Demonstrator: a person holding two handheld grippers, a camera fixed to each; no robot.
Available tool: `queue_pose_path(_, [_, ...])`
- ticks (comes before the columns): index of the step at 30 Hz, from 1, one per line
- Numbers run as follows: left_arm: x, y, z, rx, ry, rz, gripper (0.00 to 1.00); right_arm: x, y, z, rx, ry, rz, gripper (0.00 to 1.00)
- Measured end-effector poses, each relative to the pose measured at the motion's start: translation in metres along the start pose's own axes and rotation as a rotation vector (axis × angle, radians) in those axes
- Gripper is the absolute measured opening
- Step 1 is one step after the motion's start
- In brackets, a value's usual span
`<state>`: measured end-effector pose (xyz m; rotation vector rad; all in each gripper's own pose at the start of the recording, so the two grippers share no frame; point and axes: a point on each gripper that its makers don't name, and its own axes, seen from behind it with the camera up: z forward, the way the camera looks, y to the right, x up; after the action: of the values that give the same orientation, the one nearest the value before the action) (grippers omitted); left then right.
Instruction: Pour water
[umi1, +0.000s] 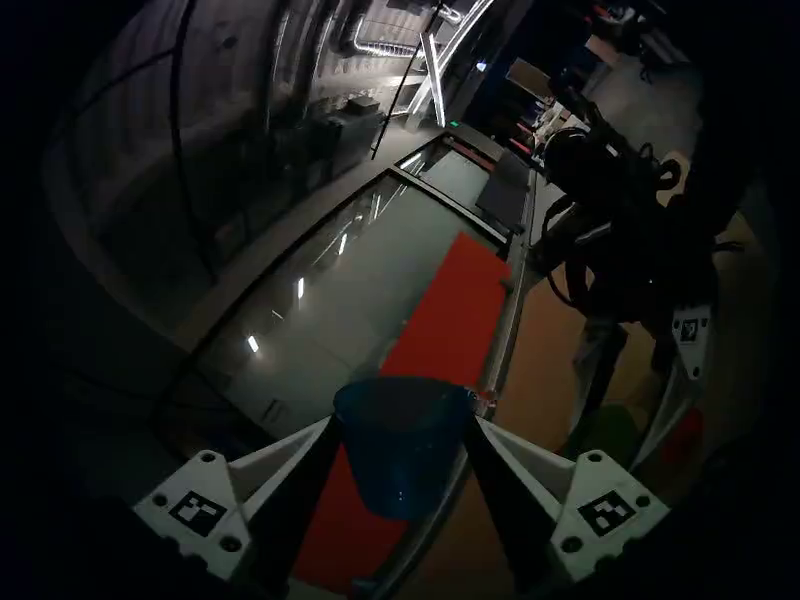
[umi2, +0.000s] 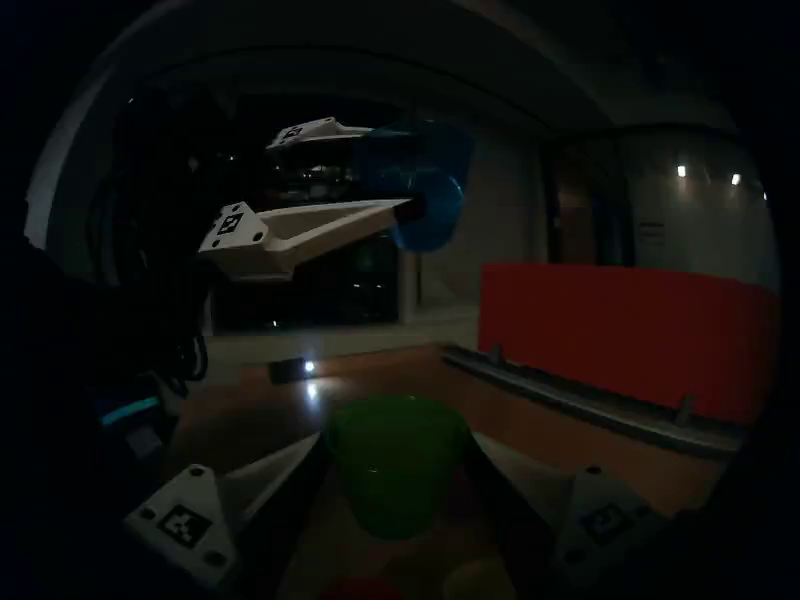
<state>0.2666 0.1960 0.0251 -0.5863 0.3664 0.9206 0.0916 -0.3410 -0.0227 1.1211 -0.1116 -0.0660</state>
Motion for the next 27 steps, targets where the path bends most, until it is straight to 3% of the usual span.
queue_pose_path(27, [0.003,-0.0028,0.0017,0.016,-0.006,0.147,0.86,0.0033,0.0058,-0.0025,-0.011,-0.002,-0.017,1.0])
